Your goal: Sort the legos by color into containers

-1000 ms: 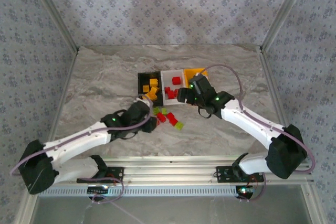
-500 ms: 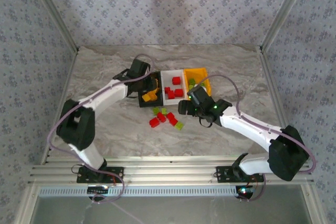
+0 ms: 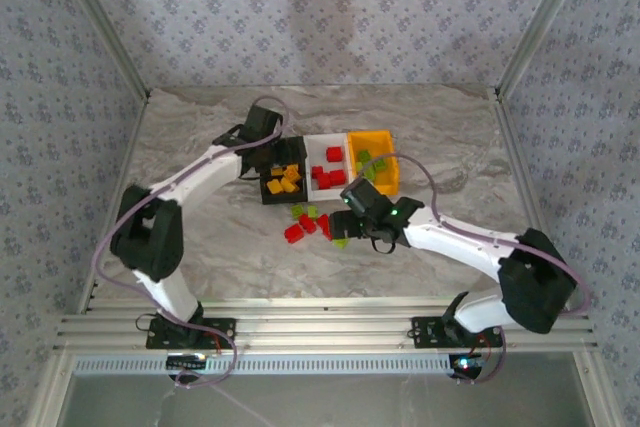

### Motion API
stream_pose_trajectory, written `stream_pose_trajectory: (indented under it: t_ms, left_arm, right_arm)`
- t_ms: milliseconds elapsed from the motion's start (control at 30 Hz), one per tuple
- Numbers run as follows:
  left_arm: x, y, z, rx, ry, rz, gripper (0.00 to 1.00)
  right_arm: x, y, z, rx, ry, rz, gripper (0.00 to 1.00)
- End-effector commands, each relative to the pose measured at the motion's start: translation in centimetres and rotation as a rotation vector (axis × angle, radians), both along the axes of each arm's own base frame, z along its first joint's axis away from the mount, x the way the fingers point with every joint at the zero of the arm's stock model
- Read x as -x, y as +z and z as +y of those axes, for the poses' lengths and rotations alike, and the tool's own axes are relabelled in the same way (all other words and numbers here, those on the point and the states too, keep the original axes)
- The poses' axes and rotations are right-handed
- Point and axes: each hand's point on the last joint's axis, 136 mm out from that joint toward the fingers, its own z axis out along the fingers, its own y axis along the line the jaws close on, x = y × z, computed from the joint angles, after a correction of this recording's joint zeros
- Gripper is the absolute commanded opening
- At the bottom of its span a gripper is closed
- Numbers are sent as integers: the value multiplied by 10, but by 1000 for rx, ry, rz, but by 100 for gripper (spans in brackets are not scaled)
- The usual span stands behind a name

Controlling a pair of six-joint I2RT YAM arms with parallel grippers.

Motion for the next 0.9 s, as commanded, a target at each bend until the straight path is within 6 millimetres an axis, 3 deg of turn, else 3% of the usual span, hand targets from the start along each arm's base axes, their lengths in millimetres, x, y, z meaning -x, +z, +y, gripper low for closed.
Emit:
stream_pose_trajectory:
  t_ms: [0,67,200,467,633,867]
  left_arm:
    - [26,62,-13,109,-57,-119,87]
    - [44,69,-11,128,-71,-136,99]
    - [80,63,4,155,-62,-142,100]
    - [137,18,52,119,27,-84,100]
    - [154,-4,72,91,78,-55,100]
    - [159,-19,78,78,88,-23,100]
  right_arm:
    - [4,-8,13,69,74,8,90]
    - [5,-18,16,98,82,18,90]
    - [1,-36,19,149,81,34,89]
    - [4,-65,23,216,124,84,79]
    - [9,-77,28,222,150,113,66]
    - [18,-76,31,199,172,118,47]
